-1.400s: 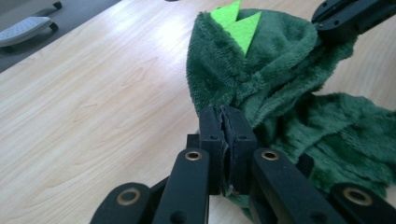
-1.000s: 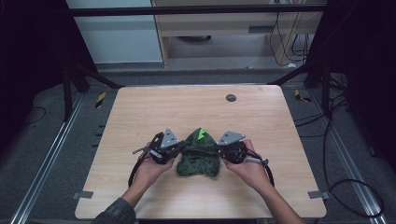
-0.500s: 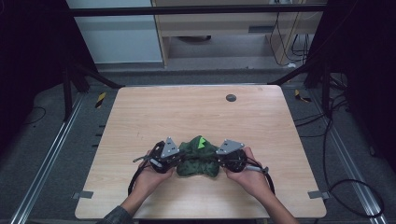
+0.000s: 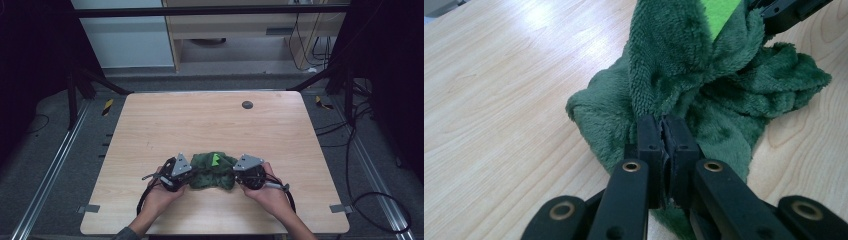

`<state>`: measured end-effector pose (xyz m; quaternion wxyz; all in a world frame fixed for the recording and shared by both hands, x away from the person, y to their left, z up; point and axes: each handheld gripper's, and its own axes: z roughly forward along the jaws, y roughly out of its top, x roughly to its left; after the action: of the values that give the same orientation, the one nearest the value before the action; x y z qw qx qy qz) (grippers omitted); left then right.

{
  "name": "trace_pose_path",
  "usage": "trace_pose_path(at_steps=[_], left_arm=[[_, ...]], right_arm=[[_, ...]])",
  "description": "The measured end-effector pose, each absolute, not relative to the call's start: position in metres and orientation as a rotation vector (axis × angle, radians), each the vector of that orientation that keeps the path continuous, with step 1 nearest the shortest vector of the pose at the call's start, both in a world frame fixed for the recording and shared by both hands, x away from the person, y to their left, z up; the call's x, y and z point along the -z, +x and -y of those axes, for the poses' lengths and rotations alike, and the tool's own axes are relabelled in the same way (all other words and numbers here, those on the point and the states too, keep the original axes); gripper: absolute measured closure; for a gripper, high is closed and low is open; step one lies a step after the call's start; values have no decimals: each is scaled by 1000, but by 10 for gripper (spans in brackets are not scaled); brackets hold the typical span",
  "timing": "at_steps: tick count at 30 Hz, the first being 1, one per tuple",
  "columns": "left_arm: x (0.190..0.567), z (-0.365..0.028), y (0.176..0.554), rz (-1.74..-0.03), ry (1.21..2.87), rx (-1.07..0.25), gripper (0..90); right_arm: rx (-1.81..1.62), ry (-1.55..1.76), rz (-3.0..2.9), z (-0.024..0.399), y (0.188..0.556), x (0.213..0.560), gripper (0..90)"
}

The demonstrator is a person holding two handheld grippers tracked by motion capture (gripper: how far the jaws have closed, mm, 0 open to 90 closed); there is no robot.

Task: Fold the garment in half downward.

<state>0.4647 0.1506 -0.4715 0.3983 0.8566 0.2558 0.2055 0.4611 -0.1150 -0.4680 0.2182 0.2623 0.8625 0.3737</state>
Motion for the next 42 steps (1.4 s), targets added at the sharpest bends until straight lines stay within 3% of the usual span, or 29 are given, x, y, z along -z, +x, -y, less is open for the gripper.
trace_pose_path(at_steps=[27,33,42], left_arm=[[469,-160,452,-669,2082,-535,875],[484,-161,442,-637,2103,-565,869],[493,-159,428,-631,2123,-575,790]], right_arm=[[-1079,709,-2361,118,445,464,836],[-1069,708,-2366,119,438,471,805],[-1074,716,-2367,123,425,481,763]])
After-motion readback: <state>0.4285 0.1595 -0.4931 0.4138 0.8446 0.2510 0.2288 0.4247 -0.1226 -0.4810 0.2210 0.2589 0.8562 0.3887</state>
